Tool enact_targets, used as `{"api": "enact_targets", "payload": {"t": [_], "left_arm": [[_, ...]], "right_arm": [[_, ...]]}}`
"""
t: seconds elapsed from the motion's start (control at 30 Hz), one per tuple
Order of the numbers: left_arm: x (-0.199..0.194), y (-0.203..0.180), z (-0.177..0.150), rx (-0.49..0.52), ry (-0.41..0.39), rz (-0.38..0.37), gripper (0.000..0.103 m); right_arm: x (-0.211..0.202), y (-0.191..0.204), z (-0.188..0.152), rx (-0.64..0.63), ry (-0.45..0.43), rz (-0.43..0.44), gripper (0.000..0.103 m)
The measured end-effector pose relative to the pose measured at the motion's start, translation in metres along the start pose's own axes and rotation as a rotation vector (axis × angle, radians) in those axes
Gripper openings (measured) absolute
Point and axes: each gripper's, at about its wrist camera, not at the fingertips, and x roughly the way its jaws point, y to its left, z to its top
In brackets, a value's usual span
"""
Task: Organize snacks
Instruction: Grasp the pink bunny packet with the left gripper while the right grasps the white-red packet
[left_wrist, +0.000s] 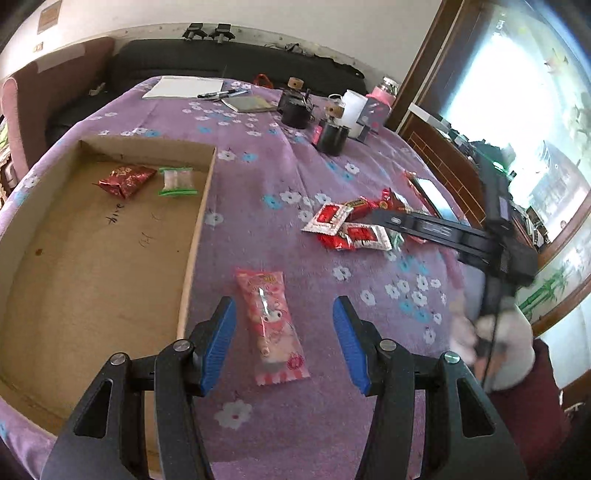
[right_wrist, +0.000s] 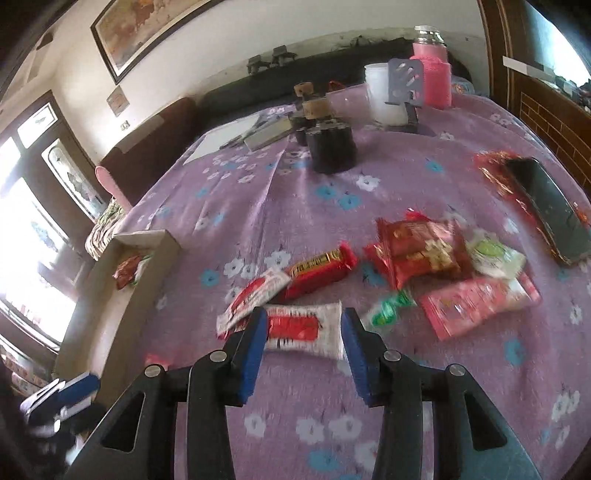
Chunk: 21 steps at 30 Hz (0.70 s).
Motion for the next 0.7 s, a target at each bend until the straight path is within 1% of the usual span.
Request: {"api": "enact_targets", "payload": {"t": [0.13, 0.17, 0.2, 0.23, 0.27, 0.3, 0.33, 0.37, 0.4, 0.43, 0.5, 0.57, 0.63, 0.7], "left_arm": [[-0.005, 0.003, 0.001, -0.02, -0.005, 0.013, 0.053], [-0.006, 0.005, 0.001, -0.028, -0.007, 0.015, 0.053], [-0.007, 0.007, 0.001, -0.037, -0.009, 0.015, 0.053], [-0.009, 0.012, 0.002, -0.055, -0.012, 0.012, 0.053], [-0.01, 0.014, 0.003, -0.065, -0.015, 0.01, 0.053], [-0.011, 0.018, 0.004, -0.08, -0.019, 0.005, 0.053], [-0.012, 0.022, 0.006, -0.096, -0.026, 0.002, 0.053], [-0.013, 0.024, 0.007, -0.105, -0.031, 0.003, 0.053], [-0.013, 0.025, 0.008, -0.113, -0.035, 0.005, 0.053], [-0.013, 0.027, 0.008, -0.123, -0.039, 0.006, 0.053], [-0.012, 0.03, 0.008, -0.142, -0.037, 0.001, 0.053], [-0.012, 0.03, 0.007, -0.15, -0.027, -0.003, 0.053], [-0.014, 0.027, 0.004, -0.137, -0.023, 0.011, 0.053], [-0.016, 0.025, 0.003, -0.131, -0.022, 0.02, 0.053]], "right_arm": [[0.026, 0.0, 0.006, -0.02, 0.044, 0.03, 0.044], [0.031, -0.003, 0.005, -0.012, 0.074, 0.048, 0.045], [0.032, -0.005, 0.004, 0.0, 0.092, 0.075, 0.045], [0.028, -0.008, 0.001, 0.018, 0.105, 0.122, 0.045], [0.026, -0.009, -0.001, 0.033, 0.132, 0.161, 0.045], [0.024, -0.01, -0.006, 0.05, 0.177, 0.22, 0.045], [0.021, -0.009, -0.011, 0.051, 0.202, 0.25, 0.045], [0.016, -0.006, -0.016, 0.03, 0.211, 0.256, 0.045], [0.012, -0.003, -0.018, 0.006, 0.204, 0.24, 0.045], [0.008, 0.002, -0.02, -0.03, 0.187, 0.215, 0.047], [0.0, 0.016, -0.024, -0.128, 0.131, 0.159, 0.063], [-0.004, 0.026, -0.025, -0.187, 0.086, 0.136, 0.072], [-0.002, 0.038, -0.026, -0.261, 0.059, 0.123, 0.077], [0.005, 0.045, -0.025, -0.3, 0.058, 0.099, 0.079]]}}
